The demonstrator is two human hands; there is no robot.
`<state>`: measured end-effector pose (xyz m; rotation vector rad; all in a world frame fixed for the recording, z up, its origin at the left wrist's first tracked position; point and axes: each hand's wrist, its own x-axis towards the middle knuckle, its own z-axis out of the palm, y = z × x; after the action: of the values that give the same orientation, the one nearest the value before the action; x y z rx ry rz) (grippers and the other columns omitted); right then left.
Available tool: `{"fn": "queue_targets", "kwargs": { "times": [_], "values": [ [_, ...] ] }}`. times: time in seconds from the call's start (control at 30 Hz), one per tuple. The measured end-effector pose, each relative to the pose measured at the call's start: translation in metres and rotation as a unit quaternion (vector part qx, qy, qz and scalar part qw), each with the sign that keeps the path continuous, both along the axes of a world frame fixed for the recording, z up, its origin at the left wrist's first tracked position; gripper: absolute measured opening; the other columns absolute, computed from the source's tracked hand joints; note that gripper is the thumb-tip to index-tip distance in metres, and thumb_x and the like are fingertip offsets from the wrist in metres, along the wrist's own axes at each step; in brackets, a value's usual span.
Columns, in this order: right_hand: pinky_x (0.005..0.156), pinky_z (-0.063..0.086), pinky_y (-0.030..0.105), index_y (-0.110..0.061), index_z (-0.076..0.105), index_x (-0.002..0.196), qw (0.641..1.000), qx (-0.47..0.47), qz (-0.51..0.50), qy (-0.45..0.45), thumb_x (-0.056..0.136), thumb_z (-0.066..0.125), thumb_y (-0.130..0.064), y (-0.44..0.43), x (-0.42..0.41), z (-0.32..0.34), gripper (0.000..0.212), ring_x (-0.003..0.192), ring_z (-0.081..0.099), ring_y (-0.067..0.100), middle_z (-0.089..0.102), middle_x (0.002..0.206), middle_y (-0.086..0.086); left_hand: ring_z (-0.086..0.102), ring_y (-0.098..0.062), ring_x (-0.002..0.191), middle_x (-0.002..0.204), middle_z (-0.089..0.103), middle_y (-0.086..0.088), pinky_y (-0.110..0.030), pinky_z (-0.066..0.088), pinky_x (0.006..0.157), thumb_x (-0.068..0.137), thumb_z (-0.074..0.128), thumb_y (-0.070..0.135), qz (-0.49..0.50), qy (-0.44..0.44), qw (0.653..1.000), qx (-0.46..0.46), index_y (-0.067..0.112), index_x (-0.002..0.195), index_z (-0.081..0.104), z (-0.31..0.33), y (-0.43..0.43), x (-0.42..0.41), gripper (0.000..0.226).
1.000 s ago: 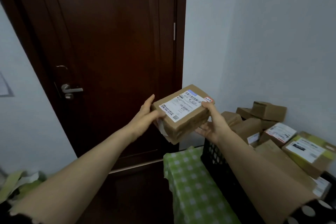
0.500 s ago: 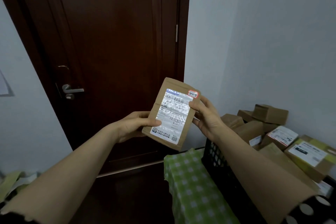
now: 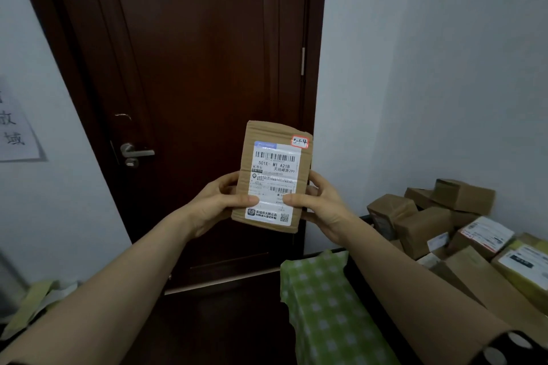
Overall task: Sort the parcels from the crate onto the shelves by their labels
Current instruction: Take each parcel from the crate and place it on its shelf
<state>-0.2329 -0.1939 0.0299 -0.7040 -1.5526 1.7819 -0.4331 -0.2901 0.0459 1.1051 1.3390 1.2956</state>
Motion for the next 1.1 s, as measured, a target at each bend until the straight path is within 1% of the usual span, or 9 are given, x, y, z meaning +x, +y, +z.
{"fn": "queue_targets", "kwargs": {
  "times": [0.17, 0.43, 0.53, 0.6, 0.7, 0.8, 0.87, 1.0, 1.1],
  "values": [
    [0.091, 0.053, 0.047, -0.019, 0.043, 0.137, 0.999, 0.012, 0.044, 0.023, 0.068, 0.077, 0.001, 0.0, -0.036, 0.01, 0.079, 0.102, 0.068, 0.022, 0.07, 0.111, 0.005, 0.07, -0.018, 0.095, 0.109, 0.069, -0.006, -0.028, 0.058, 0.076, 0.064, 0.083, 0.013, 0.057, 0.006, 0.998, 0.011, 0.023, 0.118, 0.055, 0.014, -0.019, -0.021, 0.061],
    [0.089, 0.054, 0.047, -0.03, 0.042, 0.139, 0.976, 0.025, 0.214, 0.038, 0.05, 0.09, -0.017, -0.036, -0.14, 0.022, 0.102, 0.106, 0.066, 0.023, 0.067, 0.118, 0.004, 0.069, -0.021, 0.1, 0.11, 0.071, -0.006, -0.035, 0.056, 0.085, 0.065, 0.08, 0.014, 0.236, -0.012, 0.971, 0.031, 0.014, 0.124, 0.056, 0.027, -0.106, -0.071, 0.064],
    [0.084, 0.056, 0.044, -0.03, 0.042, 0.139, 0.964, 0.015, 0.257, 0.071, 0.055, 0.086, -0.009, -0.075, -0.189, 0.03, 0.097, 0.103, 0.067, 0.022, 0.066, 0.117, 0.005, 0.069, -0.017, 0.097, 0.107, 0.072, -0.003, -0.028, 0.056, 0.082, 0.069, 0.075, 0.015, 0.3, 0.0, 0.953, 0.031, 0.016, 0.12, 0.059, 0.04, -0.157, -0.092, 0.053],
    [0.078, 0.058, 0.041, -0.029, 0.044, 0.137, 0.954, -0.001, 0.283, 0.1, 0.057, 0.079, -0.006, -0.107, -0.222, 0.041, 0.09, 0.098, 0.069, 0.021, 0.068, 0.114, 0.005, 0.065, -0.017, 0.106, 0.115, 0.069, 0.0, -0.034, 0.05, 0.096, 0.067, 0.081, 0.027, 0.35, 0.023, 0.936, 0.033, 0.018, 0.126, 0.056, 0.054, -0.197, -0.111, 0.065],
    [0.08, 0.057, 0.045, -0.03, 0.045, 0.136, 0.937, -0.018, 0.327, 0.121, 0.055, 0.079, -0.006, -0.153, -0.274, 0.064, 0.092, 0.097, 0.07, 0.023, 0.071, 0.109, 0.005, 0.052, -0.013, 0.122, 0.128, 0.06, 0.006, -0.041, 0.035, 0.109, 0.057, 0.082, 0.058, 0.457, 0.066, 0.887, 0.029, 0.024, 0.13, 0.054, 0.08, -0.257, -0.137, 0.086],
    [0.097, 0.047, 0.049, -0.036, 0.041, 0.138, 0.925, 0.01, 0.36, 0.12, 0.048, 0.09, -0.015, -0.197, -0.328, 0.089, 0.104, 0.101, 0.068, 0.024, 0.072, 0.106, 0.004, 0.05, -0.013, 0.115, 0.109, 0.059, 0.008, -0.037, 0.039, 0.1, 0.085, 0.062, 0.043, 0.563, 0.076, 0.822, 0.051, 0.028, 0.093, 0.062, 0.11, -0.316, -0.163, 0.017],
    [0.104, 0.042, 0.048, -0.033, 0.038, 0.14, 0.916, 0.031, 0.38, 0.123, 0.042, 0.092, -0.024, -0.228, -0.362, 0.108, 0.113, 0.105, 0.066, 0.024, 0.072, 0.107, 0.006, 0.052, -0.015, 0.11, 0.106, 0.059, 0.005, -0.038, 0.04, 0.1, 0.089, 0.058, 0.038, 0.62, 0.115, 0.774, 0.06, 0.029, 0.085, 0.06, 0.126, -0.356, -0.183, 0.01],
    [0.104, 0.043, 0.046, -0.025, 0.037, 0.142, 0.889, 0.043, 0.431, 0.15, 0.041, 0.094, -0.024, -0.295, -0.424, 0.147, 0.116, 0.103, 0.067, 0.025, 0.072, 0.106, 0.006, 0.053, -0.012, 0.104, 0.115, 0.06, -0.001, -0.027, 0.039, 0.088, 0.09, 0.062, 0.032, 0.696, 0.208, 0.684, 0.063, 0.015, 0.115, 0.062, 0.15, -0.431, -0.227, 0.031],
    [0.095, 0.051, 0.042, -0.021, 0.041, 0.139, 0.863, 0.042, 0.467, 0.187, 0.053, 0.084, -0.013, -0.362, -0.478, 0.18, 0.096, 0.097, 0.07, 0.025, 0.073, 0.103, 0.008, 0.054, -0.013, 0.105, 0.121, 0.059, -0.004, -0.024, 0.038, 0.087, 0.089, 0.063, 0.026, 0.73, 0.276, 0.624, 0.033, 0.011, 0.129, 0.055, 0.172, -0.499, -0.26, 0.043]
  ]
}}
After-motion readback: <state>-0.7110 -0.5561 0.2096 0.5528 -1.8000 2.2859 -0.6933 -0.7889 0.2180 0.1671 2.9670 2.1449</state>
